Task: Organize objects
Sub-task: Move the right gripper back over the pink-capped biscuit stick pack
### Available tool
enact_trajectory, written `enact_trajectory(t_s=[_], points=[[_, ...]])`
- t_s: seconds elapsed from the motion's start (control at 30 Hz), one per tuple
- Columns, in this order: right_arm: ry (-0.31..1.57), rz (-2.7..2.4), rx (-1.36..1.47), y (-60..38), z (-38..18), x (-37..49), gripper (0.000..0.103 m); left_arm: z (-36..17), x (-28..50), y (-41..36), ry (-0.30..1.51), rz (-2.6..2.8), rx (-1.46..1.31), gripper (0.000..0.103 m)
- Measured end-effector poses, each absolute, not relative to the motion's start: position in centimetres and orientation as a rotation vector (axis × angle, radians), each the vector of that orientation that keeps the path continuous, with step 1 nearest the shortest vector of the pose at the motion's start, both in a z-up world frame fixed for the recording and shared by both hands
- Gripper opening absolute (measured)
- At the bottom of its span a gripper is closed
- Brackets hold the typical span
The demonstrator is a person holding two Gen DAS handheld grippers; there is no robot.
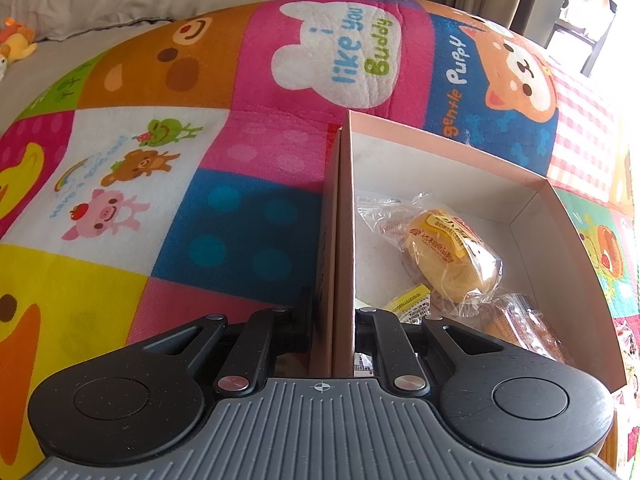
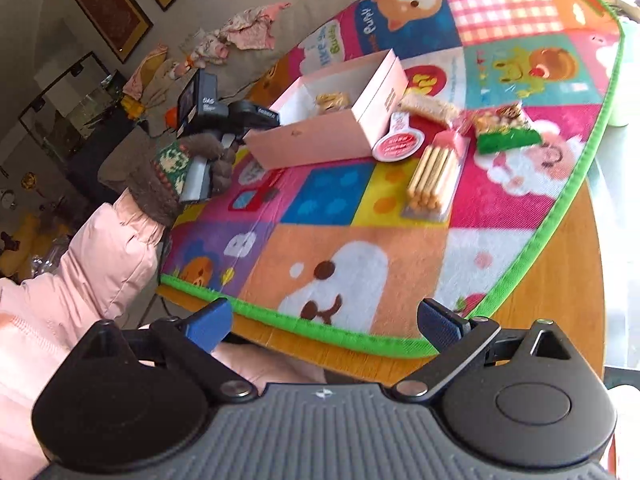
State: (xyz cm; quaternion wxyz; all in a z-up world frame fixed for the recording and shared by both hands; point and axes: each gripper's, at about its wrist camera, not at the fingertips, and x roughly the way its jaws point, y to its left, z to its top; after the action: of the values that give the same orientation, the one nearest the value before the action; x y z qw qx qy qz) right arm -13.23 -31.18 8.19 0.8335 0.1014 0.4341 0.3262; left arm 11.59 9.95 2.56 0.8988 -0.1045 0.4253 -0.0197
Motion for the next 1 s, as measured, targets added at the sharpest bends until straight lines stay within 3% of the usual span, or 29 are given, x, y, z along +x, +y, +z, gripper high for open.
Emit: enact_trajectory(t_s=[0.2, 0.6, 0.77, 0.9, 1.0], points=[[0.883, 0.45, -0.037, -29.3, 7.5, -10.0, 0.097, 2.5, 11.5, 9.9, 0.879, -0.042, -0.209, 0.013], [0.876, 0.322, -0.033, -25.2, 4.6, -1.8, 0.056, 2.5, 11.5, 9.8, 0.875, -0.043, -0.203, 0.013], [0.876, 0.299, -0.098, -23.6, 3.4, 0.1, 0.049, 2.5, 11.4, 9.7, 0.873, -0.045, -0.203, 0.013], [0.882, 0.307, -0.161, -22.8, 3.8, -0.1, 0.034, 2.6, 11.4, 9.7, 0.873, -0.044, -0.204, 0.013], [0.884, 0.315, -0.182, -22.8, 4.3, -1.0, 0.032, 2.6, 11.4, 9.7, 0.873, -0.044, -0.204, 0.013]])
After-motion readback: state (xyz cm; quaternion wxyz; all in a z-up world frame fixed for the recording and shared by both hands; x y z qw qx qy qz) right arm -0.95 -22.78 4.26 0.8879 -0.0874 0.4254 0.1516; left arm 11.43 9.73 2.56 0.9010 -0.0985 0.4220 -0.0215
